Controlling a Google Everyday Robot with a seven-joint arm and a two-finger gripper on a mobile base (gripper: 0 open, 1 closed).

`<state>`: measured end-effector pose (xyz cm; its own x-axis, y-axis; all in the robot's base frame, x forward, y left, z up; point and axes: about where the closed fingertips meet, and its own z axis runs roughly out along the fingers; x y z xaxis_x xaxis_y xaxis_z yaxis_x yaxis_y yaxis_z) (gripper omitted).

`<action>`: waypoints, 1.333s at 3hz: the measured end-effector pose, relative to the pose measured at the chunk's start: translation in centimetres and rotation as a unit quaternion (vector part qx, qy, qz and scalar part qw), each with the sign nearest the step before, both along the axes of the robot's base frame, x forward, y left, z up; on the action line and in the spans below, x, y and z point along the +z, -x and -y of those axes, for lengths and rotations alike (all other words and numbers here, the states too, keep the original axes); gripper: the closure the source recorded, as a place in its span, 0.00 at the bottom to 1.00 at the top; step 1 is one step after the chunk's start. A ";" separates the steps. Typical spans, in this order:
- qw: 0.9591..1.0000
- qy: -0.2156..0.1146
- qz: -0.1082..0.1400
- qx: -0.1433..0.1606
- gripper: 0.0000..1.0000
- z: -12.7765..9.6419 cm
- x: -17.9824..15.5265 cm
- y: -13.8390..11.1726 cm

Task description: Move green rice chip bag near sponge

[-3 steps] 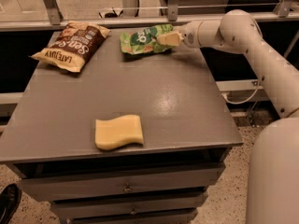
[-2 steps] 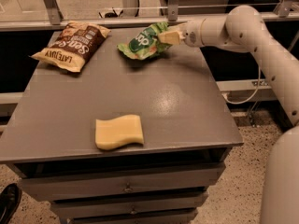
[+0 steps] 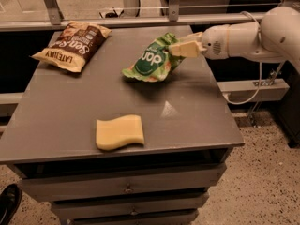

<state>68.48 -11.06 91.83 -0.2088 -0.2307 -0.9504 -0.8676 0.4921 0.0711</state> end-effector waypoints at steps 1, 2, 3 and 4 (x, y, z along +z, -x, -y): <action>1.000 0.001 -0.018 0.005 1.00 0.7 -1.3 4.2; 0.999 0.009 -0.043 0.012 0.84 1.3 -2.7 7.5; 0.998 0.016 -0.062 0.027 0.52 1.5 -4.0 10.0; 0.997 0.016 -0.071 0.036 0.29 1.4 -4.5 10.8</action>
Offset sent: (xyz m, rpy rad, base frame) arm -0.1169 -0.0246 -0.0449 -0.0409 0.1511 0.0322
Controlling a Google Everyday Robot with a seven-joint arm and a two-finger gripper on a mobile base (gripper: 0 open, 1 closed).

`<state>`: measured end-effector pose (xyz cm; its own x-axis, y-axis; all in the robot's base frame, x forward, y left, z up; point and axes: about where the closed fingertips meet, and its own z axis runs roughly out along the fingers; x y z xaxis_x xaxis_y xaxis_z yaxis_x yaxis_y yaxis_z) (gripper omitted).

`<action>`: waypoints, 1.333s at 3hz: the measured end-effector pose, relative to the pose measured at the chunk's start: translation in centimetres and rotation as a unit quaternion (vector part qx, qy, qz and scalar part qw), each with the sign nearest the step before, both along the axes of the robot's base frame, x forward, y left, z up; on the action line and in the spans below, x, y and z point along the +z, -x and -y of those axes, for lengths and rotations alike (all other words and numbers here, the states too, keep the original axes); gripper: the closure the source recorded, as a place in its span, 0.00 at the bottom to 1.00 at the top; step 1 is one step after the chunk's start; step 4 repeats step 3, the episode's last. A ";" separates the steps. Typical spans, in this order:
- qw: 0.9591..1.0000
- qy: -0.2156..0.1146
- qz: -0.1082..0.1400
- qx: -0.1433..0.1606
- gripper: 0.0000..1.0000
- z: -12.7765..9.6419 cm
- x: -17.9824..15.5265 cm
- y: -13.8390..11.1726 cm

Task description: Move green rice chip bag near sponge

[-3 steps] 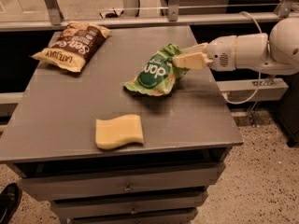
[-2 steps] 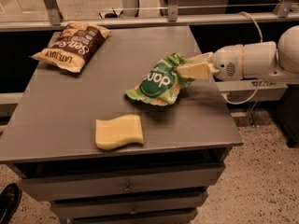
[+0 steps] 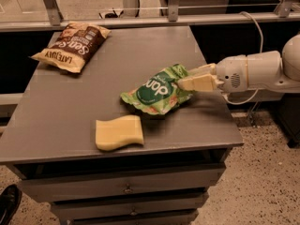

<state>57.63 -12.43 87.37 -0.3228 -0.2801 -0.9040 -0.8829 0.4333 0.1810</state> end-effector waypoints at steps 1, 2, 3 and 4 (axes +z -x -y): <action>1.000 0.023 0.005 0.006 0.01 0.9 0.6 0.3; 0.998 0.062 0.029 -0.010 0.00 3.4 2.6 0.2; 0.984 0.121 0.104 -0.077 0.00 9.4 7.5 0.1; 0.984 0.121 0.104 -0.077 0.00 9.4 7.5 0.1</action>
Offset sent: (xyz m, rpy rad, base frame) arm -0.0002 -0.0708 0.0523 -0.2182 -0.1157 -0.0683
